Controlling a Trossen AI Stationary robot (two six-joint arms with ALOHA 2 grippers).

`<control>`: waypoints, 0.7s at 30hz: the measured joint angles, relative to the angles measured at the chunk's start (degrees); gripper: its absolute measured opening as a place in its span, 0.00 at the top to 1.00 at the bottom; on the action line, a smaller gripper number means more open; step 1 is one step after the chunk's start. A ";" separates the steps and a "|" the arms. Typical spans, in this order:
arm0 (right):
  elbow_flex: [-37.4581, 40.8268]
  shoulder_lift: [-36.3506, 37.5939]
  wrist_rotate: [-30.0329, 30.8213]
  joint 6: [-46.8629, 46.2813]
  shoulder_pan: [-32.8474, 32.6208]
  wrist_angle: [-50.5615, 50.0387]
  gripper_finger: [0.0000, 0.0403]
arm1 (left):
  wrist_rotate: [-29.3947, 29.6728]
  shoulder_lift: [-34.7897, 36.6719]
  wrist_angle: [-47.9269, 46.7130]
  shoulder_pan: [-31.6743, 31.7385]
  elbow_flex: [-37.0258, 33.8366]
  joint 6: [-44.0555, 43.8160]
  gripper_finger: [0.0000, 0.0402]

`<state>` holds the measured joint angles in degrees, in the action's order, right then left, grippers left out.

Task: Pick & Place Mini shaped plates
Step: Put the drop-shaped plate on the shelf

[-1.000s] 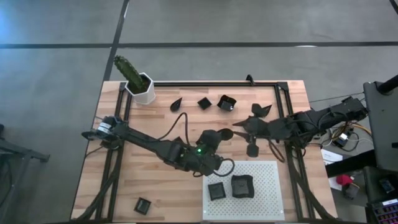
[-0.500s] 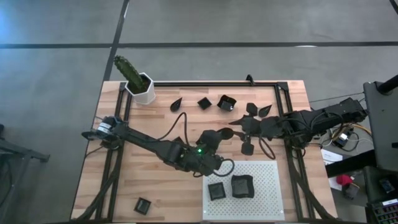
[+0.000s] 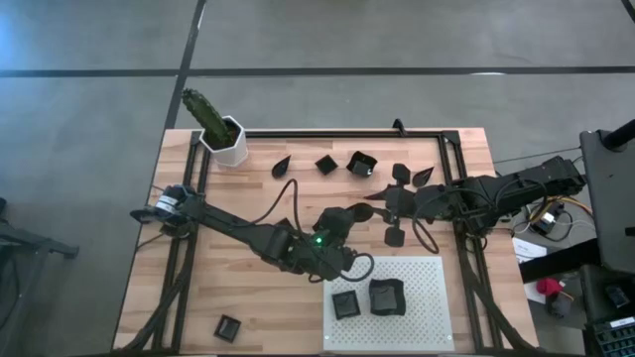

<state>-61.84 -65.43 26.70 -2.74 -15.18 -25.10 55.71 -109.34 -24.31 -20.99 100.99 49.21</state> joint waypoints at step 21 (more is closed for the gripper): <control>0.00 -0.02 0.09 1.25 0.00 0.02 0.97 | 1.13 -0.02 1.73 -0.50 0.00 1.12 1.00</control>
<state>-61.84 -65.45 26.79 -1.50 -15.18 -25.08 56.84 -109.36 -22.59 -21.50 100.99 50.33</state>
